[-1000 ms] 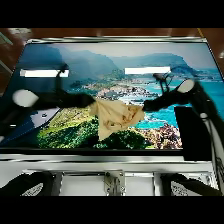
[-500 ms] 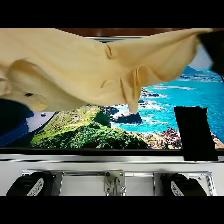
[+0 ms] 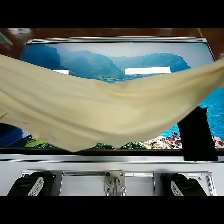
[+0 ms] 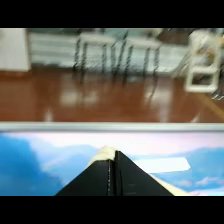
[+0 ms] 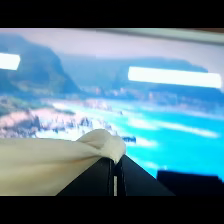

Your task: Fold the shirts.

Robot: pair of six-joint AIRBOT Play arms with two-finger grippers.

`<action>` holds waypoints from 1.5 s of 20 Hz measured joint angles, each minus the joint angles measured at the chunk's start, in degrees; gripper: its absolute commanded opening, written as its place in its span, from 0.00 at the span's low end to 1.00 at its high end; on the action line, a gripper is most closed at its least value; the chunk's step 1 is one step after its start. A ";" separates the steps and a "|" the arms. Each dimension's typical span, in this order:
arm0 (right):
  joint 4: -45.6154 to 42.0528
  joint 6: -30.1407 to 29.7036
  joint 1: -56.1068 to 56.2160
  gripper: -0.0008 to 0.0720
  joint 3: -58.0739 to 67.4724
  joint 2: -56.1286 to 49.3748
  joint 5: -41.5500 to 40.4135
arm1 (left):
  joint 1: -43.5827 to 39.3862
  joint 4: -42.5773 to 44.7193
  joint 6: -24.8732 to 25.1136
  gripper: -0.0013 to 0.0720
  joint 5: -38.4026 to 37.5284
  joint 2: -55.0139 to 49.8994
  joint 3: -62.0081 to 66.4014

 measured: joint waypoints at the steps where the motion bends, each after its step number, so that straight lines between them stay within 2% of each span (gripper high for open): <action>1: -1.33 0.11 -0.02 0.09 -0.50 -1.81 3.69 | 0.02 2.05 -0.09 0.07 -1.07 -1.01 -0.94; 4: -2.32 0.57 0.00 0.09 -4.66 -8.33 11.63 | 0.13 4.04 -0.35 0.07 -2.43 -5.16 -5.92; 6: -1.66 0.92 0.00 0.09 -8.92 -13.44 12.02 | 0.13 2.69 -0.48 0.07 -1.92 -9.60 -11.17; 11: -0.22 2.27 0.00 0.09 -14.99 -30.21 2.25 | 0.13 -4.59 -0.55 0.07 7.32 -24.44 -20.22; 14: 0.59 3.58 0.00 0.09 -15.96 -39.54 -4.33 | 0.13 -9.49 -0.57 0.08 10.19 -35.04 -21.92; 15: 1.14 3.98 -0.02 0.09 -16.15 -41.70 -5.77 | 0.13 -10.73 -0.57 0.26 9.99 -37.99 -22.16; 17: 1.95 4.33 0.00 0.09 -16.31 -44.63 -7.78 | 0.50 -12.41 -0.57 0.90 7.28 -43.04 -22.10; 18: 2.16 4.44 -0.02 0.09 -16.39 -45.48 -8.50 | 1.27 -12.72 -0.57 0.92 4.57 -44.89 -21.51; 20: 2.45 4.55 -0.02 0.09 -16.44 -46.45 -9.14 | 3.98 -12.22 -0.59 0.89 -3.06 -47.04 -19.69; 21: 2.56 4.57 0.00 0.09 -16.48 -46.77 -8.94 | 5.84 -12.00 -0.59 0.71 -7.37 -47.43 -18.93; 22: 2.64 4.57 -0.02 0.09 -16.48 -46.97 -8.72 | 8.07 -11.74 -0.55 0.62 -11.93 -47.30 -18.51; 23: 2.67 4.57 -0.02 0.09 -16.50 -47.15 -8.13 | 10.34 -11.23 -0.46 0.63 -15.54 -46.58 -18.82; 24: 2.71 4.57 -0.02 0.09 -16.50 -47.25 -7.39 | 12.79 -10.95 -0.28 0.76 -18.71 -45.05 -20.13; 25: 2.80 4.46 -0.02 0.09 -16.50 -47.32 -6.84 | 15.02 -10.56 -0.15 0.96 -21.27 -42.95 -22.43; 26: 2.80 4.31 0.00 0.09 -16.50 -47.39 -6.40 | 16.96 -10.43 -0.09 1.00 -23.02 -40.19 -26.16; 30: 3.13 3.67 -0.02 0.09 -16.50 -47.50 -5.97 | 20.11 -12.07 0.92 0.99 -23.67 -28.15 -47.43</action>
